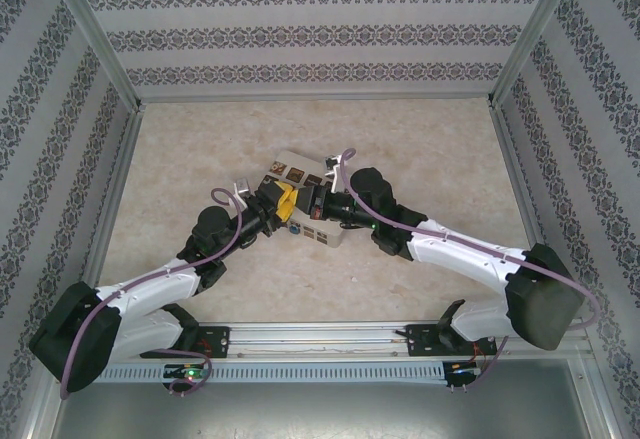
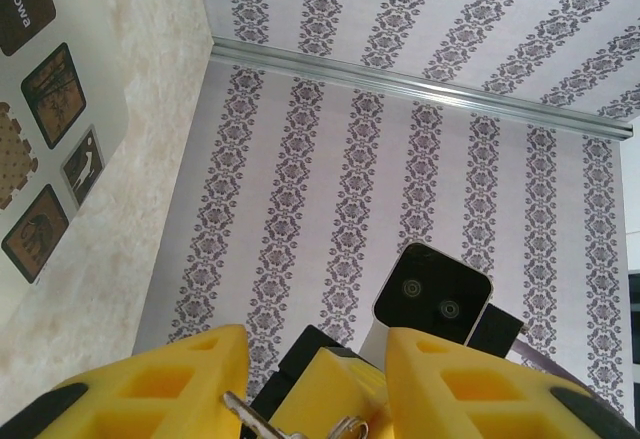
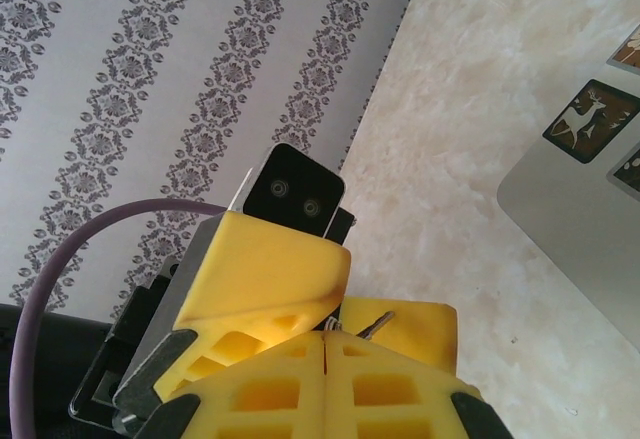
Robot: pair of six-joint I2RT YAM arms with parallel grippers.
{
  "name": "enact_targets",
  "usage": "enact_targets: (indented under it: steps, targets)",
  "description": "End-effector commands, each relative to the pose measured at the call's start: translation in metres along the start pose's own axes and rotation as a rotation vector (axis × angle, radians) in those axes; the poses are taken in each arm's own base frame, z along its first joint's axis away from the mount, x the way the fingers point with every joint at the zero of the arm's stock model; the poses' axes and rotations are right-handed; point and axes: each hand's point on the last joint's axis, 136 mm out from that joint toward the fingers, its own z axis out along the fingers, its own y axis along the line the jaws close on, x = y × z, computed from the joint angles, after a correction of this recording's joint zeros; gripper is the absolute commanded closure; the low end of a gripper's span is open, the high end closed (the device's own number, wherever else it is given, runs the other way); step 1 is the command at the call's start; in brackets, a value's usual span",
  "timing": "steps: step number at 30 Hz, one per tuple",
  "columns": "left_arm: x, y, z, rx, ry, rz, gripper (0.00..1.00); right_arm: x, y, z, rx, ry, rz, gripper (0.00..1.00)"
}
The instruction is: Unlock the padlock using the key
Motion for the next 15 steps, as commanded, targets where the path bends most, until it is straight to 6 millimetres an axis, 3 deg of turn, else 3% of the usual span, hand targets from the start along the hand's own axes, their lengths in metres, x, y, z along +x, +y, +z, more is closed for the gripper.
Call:
enact_targets:
  steps: [1,15]
  targets:
    - [0.0026,0.0038,-0.0007,0.0,0.004,0.011,0.62,-0.0027,0.0085,-0.006,-0.028,-0.025,-0.033,1.0]
    - [0.0002,0.0077,-0.0014,-0.011,-0.007,0.013,0.71,-0.002,0.0054,-0.0116,-0.021,-0.033,-0.029,1.0]
